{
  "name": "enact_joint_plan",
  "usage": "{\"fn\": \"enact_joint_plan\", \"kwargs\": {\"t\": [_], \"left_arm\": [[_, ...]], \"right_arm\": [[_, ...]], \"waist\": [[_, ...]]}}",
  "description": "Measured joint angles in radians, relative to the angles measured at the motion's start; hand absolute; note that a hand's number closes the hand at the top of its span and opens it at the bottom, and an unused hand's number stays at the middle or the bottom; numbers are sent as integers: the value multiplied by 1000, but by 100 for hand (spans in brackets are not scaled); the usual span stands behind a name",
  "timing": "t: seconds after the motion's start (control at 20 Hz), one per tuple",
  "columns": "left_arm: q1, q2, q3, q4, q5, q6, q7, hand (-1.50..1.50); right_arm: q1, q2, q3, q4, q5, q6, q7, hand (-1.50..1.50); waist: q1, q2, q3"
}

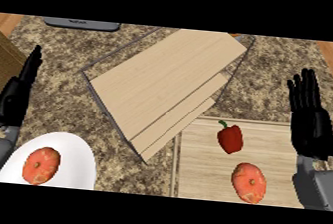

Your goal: Pick the bell pepper from the tray and place it in the tiered shelf

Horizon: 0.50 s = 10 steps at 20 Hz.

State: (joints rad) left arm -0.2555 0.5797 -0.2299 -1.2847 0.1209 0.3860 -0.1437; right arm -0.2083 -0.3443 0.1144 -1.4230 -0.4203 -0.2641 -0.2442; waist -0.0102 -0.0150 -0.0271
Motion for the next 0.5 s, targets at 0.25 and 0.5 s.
{"fn": "enact_joint_plan", "kwargs": {"t": [0.25, 0.5], "left_arm": [[58, -52, -36, 6, 44, -58, 36, 0], [137, -112, -93, 7, 97, -129, 75, 0]], "right_arm": [[66, -145, -26, 3, 128, -122, 106, -150], [188, -278, -48, 77, 284, -295, 259, -150]], "waist": [[-16, 7, 14], [-34, 15, 14]]}}
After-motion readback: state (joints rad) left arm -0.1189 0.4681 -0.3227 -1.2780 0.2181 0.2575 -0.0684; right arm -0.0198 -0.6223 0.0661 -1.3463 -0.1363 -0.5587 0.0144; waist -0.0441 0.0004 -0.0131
